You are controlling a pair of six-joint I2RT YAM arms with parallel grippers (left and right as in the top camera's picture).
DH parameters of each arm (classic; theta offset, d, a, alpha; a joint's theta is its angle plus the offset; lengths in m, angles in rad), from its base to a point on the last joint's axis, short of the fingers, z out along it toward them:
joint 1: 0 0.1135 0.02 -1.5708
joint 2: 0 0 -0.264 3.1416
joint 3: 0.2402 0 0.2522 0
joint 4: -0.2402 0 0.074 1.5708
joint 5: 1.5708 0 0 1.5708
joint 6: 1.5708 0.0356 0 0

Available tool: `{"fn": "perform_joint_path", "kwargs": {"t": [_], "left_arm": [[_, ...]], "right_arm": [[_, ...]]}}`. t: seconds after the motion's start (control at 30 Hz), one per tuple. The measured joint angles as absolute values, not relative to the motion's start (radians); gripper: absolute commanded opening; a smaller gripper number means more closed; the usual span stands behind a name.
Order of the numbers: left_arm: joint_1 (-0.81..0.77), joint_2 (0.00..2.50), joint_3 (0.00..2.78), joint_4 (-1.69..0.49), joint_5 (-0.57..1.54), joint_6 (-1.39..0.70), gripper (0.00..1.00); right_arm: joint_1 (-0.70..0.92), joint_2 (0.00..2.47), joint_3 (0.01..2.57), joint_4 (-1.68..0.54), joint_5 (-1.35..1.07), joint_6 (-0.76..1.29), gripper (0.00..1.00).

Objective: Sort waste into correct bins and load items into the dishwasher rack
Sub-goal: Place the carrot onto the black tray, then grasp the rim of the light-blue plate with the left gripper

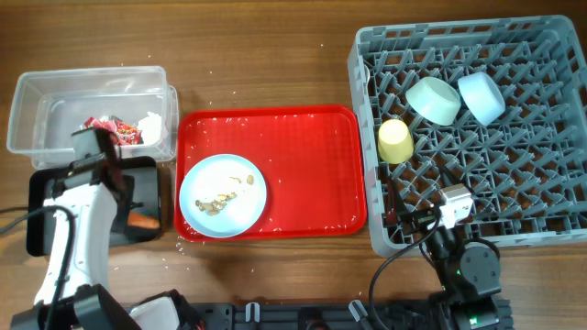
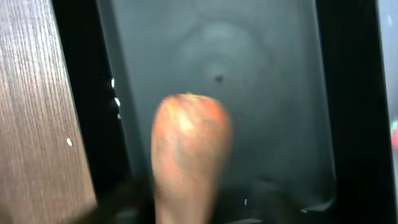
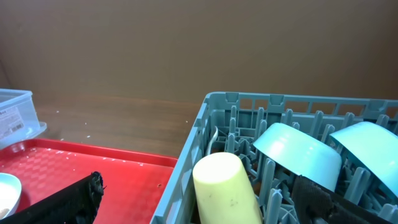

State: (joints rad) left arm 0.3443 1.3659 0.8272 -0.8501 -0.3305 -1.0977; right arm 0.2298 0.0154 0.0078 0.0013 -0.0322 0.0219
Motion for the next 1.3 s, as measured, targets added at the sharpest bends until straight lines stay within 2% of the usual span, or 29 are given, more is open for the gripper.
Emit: {"fn": "perform_joint_path", "kwargs": {"t": [0.13, 0.2, 0.33, 0.53, 0.57, 0.67, 0.8, 0.83, 0.9, 0.93, 1.07, 1.13, 1.3], "left_arm": [[0.390, 1.365, 0.827, -0.839, -0.248, -1.066, 1.00], [0.390, 1.348, 0.829, -0.873, -0.163, -1.034, 0.89], [0.327, 1.275, 0.873, -0.905, -0.003, -0.931, 0.83], [-0.093, 1.201, 0.927, -0.806, 0.080, -0.714, 0.74], [-0.221, 1.229, 0.928, -0.794, 0.056, -0.655, 0.73], [-0.462, 1.346, 0.931, -0.773, -0.050, -0.572, 0.70], [-0.646, 1.534, 0.931, -0.714, -0.164, -0.515, 0.59], [-0.669, 1.576, 0.931, -0.687, -0.192, -0.489, 0.47], [-0.694, 1.651, 0.931, -0.675, -0.210, -0.479, 0.40], [-0.696, 1.673, 0.931, -0.661, -0.219, -0.468, 0.30], [-0.699, 1.724, 0.933, -0.635, -0.243, -0.457, 0.08], [-0.699, 1.724, 0.933, -0.626, -0.249, -0.457, 0.04], [-0.701, 1.724, 0.934, -0.623, -0.295, -0.456, 0.04]], "right_arm": [[0.230, 0.015, 0.008, 0.001, -0.032, 0.022, 1.00], [0.230, 0.015, 0.008, 0.001, -0.032, 0.022, 1.00], [0.230, 0.015, 0.008, 0.001, -0.032, 0.022, 1.00], [0.230, 0.015, 0.008, 0.001, -0.032, 0.022, 1.00], [0.230, 0.015, 0.008, 0.001, -0.032, 0.022, 1.00], [0.230, 0.016, 0.008, 0.001, -0.032, 0.022, 1.00], [0.230, 0.015, 0.008, 0.001, -0.032, 0.022, 1.00], [0.230, 0.015, 0.008, 0.001, -0.032, 0.022, 1.00], [0.230, 0.015, 0.008, 0.001, -0.032, 0.022, 1.00], [0.230, 0.015, 0.008, 0.001, -0.032, 0.022, 1.00], [0.230, 0.015, 0.008, 0.001, -0.032, 0.022, 1.00], [0.230, 0.015, 0.008, 0.001, -0.032, 0.022, 1.00], [0.230, 0.015, 0.008, 0.001, -0.032, 0.022, 1.00]]}}
